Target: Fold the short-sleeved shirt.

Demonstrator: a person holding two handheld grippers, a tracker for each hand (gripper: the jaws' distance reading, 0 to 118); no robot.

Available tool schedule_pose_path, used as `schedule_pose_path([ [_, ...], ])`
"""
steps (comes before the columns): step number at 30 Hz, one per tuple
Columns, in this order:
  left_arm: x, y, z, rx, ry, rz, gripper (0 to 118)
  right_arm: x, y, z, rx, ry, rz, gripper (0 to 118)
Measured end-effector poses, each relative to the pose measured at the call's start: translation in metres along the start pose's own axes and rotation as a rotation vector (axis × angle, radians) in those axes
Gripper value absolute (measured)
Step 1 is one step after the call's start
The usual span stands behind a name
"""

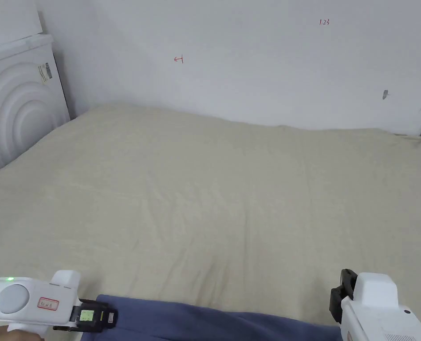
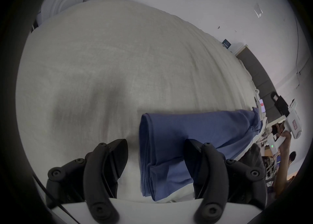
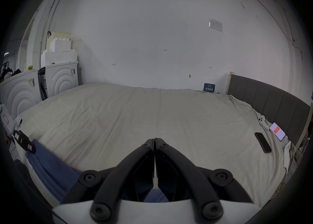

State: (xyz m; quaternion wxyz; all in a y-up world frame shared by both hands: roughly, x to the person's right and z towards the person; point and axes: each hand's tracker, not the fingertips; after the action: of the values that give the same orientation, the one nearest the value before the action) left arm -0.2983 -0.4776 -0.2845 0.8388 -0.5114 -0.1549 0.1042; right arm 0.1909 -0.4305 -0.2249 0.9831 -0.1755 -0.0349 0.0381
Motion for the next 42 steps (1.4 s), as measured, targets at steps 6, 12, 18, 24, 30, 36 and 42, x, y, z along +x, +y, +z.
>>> schedule_pose_path([
  [6,0.024,-0.007,-0.010,0.014,0.127,-0.103,34,-0.003,-0.004,-0.002,-0.011,0.006,-0.012,0],
  [12,0.051,-0.018,-0.015,0.018,0.174,-0.165,11,-0.007,-0.007,-0.003,-0.014,0.021,-0.008,0],
  [18,0.036,-0.011,0.011,0.062,0.089,-0.076,2,-0.004,-0.006,-0.001,-0.009,0.027,-0.004,0],
  [24,0.027,0.002,0.049,0.097,-0.005,-0.013,1,0.002,-0.004,-0.002,-0.003,0.020,-0.017,0],
  [30,0.032,0.010,0.075,0.111,-0.041,0.008,1,0.006,0.002,0.000,0.007,0.016,-0.016,0],
  [36,0.014,0.015,0.099,0.120,0.053,0.033,1,0.010,0.008,-0.001,0.021,0.009,-0.013,0],
  [42,-0.007,0.017,0.117,0.093,0.185,0.076,1,0.009,0.011,-0.004,0.022,0.012,-0.003,0],
])
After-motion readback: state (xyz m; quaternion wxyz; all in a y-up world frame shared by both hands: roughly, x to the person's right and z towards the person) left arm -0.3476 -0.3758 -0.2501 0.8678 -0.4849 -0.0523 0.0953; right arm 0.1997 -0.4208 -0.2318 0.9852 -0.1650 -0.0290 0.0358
